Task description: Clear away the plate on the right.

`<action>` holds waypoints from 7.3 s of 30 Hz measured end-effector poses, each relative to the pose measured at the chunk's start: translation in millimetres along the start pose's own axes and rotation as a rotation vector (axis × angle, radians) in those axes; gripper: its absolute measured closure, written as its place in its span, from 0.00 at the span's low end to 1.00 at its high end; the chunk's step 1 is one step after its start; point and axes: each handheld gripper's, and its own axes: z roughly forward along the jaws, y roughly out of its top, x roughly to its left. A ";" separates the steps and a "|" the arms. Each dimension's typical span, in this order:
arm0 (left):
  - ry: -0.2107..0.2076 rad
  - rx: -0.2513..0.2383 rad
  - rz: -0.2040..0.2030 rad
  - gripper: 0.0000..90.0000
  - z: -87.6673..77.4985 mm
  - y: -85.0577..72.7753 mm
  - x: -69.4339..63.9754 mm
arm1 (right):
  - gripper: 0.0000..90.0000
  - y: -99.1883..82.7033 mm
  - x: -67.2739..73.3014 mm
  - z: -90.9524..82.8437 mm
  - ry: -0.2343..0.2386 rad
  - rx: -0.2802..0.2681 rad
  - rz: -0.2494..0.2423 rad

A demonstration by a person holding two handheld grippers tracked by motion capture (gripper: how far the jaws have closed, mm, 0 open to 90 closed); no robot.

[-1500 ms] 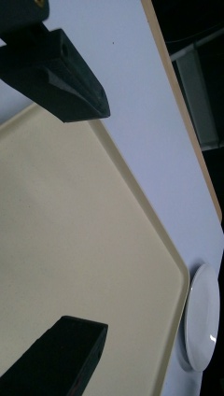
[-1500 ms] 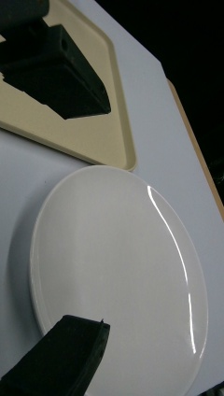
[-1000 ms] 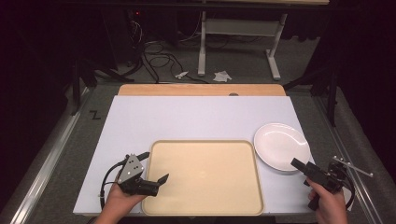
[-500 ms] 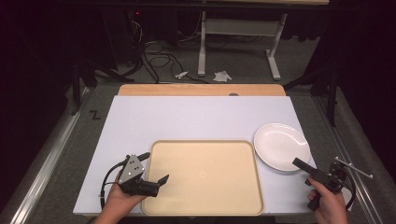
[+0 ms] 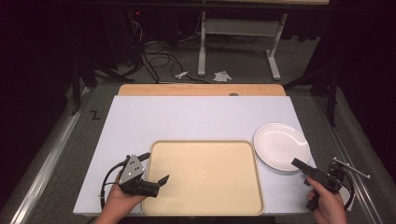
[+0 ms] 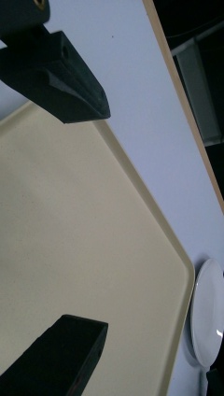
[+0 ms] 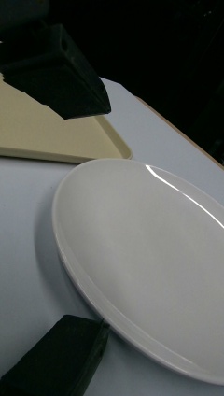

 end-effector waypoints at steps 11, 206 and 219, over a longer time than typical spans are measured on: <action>0.012 0.005 0.005 0.02 -5.6 -2.6 0.2 | 0.03 1.5 -3.0 8.8 -0.026 0.032 0.062; 0.071 -0.056 0.008 0.00 -25.7 -5.6 2.2 | 0.99 -29.7 101.1 97.6 0.240 0.234 0.034; 0.073 -0.055 0.010 0.00 -25.6 -5.4 1.9 | 0.98 -38.5 109.3 101.0 0.245 0.270 0.007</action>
